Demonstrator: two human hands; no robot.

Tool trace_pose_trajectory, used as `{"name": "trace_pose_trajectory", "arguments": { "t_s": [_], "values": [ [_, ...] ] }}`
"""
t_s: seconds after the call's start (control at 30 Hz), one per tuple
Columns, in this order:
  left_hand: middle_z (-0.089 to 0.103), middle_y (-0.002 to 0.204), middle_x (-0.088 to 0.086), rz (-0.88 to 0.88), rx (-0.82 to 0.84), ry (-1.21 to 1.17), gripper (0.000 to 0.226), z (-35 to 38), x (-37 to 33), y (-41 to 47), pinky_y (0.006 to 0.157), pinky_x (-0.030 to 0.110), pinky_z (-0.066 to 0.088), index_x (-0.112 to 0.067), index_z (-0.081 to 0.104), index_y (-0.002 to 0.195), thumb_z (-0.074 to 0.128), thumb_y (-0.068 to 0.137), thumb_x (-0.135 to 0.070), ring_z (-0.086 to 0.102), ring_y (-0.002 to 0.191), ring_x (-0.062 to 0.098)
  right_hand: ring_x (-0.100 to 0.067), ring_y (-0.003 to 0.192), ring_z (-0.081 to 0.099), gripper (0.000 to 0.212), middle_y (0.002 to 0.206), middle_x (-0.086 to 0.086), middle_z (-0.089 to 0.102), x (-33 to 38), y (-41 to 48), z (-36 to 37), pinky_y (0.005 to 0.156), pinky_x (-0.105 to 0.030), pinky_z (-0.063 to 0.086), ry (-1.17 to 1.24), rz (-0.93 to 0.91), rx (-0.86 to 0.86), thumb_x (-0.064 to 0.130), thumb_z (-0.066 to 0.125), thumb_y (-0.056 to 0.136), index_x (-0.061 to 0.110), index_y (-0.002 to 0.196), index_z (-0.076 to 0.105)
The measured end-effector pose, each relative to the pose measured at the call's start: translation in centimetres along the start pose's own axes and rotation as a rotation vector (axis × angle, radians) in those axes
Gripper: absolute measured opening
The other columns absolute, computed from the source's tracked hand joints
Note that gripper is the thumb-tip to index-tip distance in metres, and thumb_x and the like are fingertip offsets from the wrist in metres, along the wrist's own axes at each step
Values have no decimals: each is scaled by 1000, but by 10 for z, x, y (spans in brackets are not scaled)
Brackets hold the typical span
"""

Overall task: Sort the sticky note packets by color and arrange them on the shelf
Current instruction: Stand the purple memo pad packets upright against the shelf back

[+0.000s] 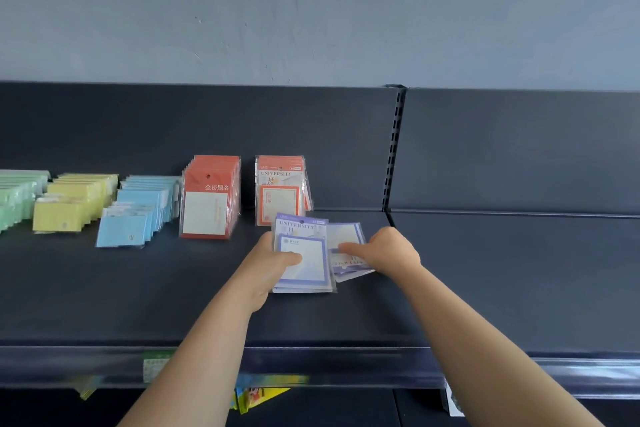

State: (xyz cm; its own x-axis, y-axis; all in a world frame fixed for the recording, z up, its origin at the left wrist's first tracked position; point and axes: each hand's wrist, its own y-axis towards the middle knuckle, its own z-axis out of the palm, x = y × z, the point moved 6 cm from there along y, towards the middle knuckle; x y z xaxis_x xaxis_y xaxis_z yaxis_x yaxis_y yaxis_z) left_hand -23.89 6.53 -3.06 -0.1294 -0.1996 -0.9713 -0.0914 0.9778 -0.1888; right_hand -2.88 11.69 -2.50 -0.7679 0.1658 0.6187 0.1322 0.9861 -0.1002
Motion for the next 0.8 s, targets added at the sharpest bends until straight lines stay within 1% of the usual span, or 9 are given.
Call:
{"name": "trace_pose_trajectory", "arguments": {
  "t_s": [0.1, 0.27, 0.33, 0.4, 0.47, 0.57, 0.67, 0.73, 0.8],
  "values": [
    [66, 114, -1, -2, 6, 10, 29, -1, 2, -1, 95, 39, 51, -21, 53, 115, 58, 92, -3, 63, 105, 17, -16, 47, 36, 54, 52, 3, 35, 3, -1, 3, 46, -24, 26, -61, 27, 25, 51, 74, 69, 16, 59, 34],
    [67, 111, -2, 7, 15, -6, 26, -1, 3, -4, 91, 35, 51, -24, 56, 107, 57, 93, -2, 64, 103, 15, -18, 50, 34, 50, 56, -1, 36, -5, 7, -4, 49, -27, 27, 33, 36, 60, 41, 72, 77, 13, 61, 34],
    [68, 112, -1, 3, 6, -45, 28, -2, 4, -5, 88, 34, 52, -19, 56, 115, 57, 92, -2, 65, 102, 16, -19, 52, 37, 41, 60, -5, 42, -13, 13, -8, 52, -28, 30, 234, 30, 43, 29, 72, 78, 7, 62, 42],
    [68, 112, -1, 8, -20, -109, 30, -5, 4, -6, 87, 34, 53, -18, 55, 117, 57, 93, -1, 65, 102, 17, -21, 60, 51, 22, 68, -9, 58, -22, 18, -19, 59, -34, 45, 499, 8, -9, 15, 71, 80, -5, 78, 61],
    [67, 112, -1, 22, -63, -169, 31, -11, 2, -5, 85, 35, 53, -19, 54, 118, 54, 93, 1, 65, 103, 18, -25, 71, 64, 14, 83, -10, 71, -25, 17, -34, 71, -41, 53, 660, -43, -37, 5, 64, 84, 3, 97, 69],
    [66, 113, 1, 43, -155, -165, 34, -21, -3, 1, 87, 42, 54, -20, 53, 120, 49, 92, -2, 65, 101, 21, -25, 84, 70, 31, 98, -9, 73, -14, 10, -56, 79, -41, 54, 740, -176, 65, -2, 64, 83, 16, 107, 67],
    [64, 112, 3, 47, -209, -107, 28, -25, -14, 5, 91, 48, 52, -22, 52, 116, 45, 91, -10, 63, 101, 23, -24, 87, 68, 46, 103, -10, 71, -3, 3, -59, 77, -34, 54, 782, -228, 254, -2, 72, 77, 11, 119, 59],
    [66, 110, 3, 69, -149, -124, 21, -17, -22, 6, 95, 47, 50, -22, 56, 112, 45, 95, -18, 63, 101, 23, -25, 86, 67, 47, 99, -11, 70, 4, -1, -53, 82, -38, 55, 738, -234, 323, -3, 75, 75, 6, 118, 58],
    [70, 110, 0, 88, -34, -94, 19, -4, -27, 4, 99, 44, 47, -23, 61, 109, 50, 97, -34, 65, 103, 21, -29, 88, 69, 47, 99, -14, 71, 12, -6, -45, 84, -42, 56, 743, -235, 364, -3, 76, 73, 5, 116, 58]
  ]
}}
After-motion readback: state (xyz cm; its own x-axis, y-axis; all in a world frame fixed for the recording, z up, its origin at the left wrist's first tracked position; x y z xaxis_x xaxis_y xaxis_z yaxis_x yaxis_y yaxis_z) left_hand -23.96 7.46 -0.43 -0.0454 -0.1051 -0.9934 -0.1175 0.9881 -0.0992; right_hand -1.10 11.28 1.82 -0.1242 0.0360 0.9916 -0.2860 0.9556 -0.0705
